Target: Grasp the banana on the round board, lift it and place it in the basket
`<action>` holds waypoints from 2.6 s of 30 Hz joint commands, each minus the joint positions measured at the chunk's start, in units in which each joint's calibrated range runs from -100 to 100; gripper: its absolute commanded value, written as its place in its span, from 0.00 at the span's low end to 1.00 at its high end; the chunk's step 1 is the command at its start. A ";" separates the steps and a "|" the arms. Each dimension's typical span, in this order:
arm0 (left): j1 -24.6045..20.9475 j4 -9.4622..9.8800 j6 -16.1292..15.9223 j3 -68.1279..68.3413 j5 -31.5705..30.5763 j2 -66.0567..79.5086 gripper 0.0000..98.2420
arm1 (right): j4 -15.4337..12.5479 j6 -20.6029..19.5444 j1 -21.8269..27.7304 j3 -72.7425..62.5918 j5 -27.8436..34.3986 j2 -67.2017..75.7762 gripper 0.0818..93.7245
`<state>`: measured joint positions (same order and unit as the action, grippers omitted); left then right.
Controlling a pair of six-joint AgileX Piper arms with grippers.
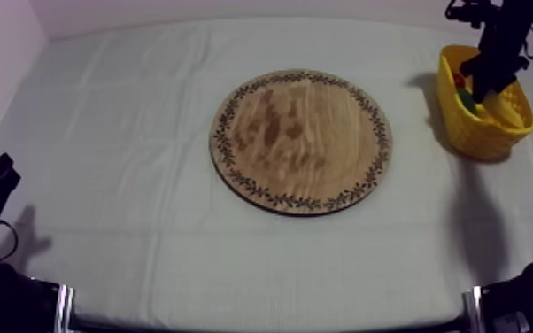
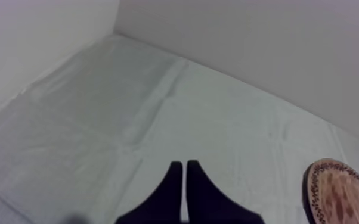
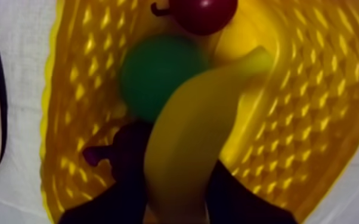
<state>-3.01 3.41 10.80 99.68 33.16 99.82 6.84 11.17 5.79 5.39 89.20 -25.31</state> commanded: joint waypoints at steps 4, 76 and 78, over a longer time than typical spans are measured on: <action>0.01 -0.01 0.01 -0.01 -0.01 0.00 0.00 | 0.28 -0.43 -0.02 0.37 -1.07 -0.57 0.63; 0.01 -0.01 -0.03 -0.01 -0.01 0.00 0.00 | -10.48 3.25 2.85 61.30 -37.93 73.62 0.01; 0.01 -0.01 -0.03 -0.01 -0.01 0.00 0.00 | -11.54 4.29 2.87 63.94 -38.97 77.28 0.01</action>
<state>-3.01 3.41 10.77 99.68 33.16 99.82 -4.05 14.63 8.67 66.97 50.71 48.48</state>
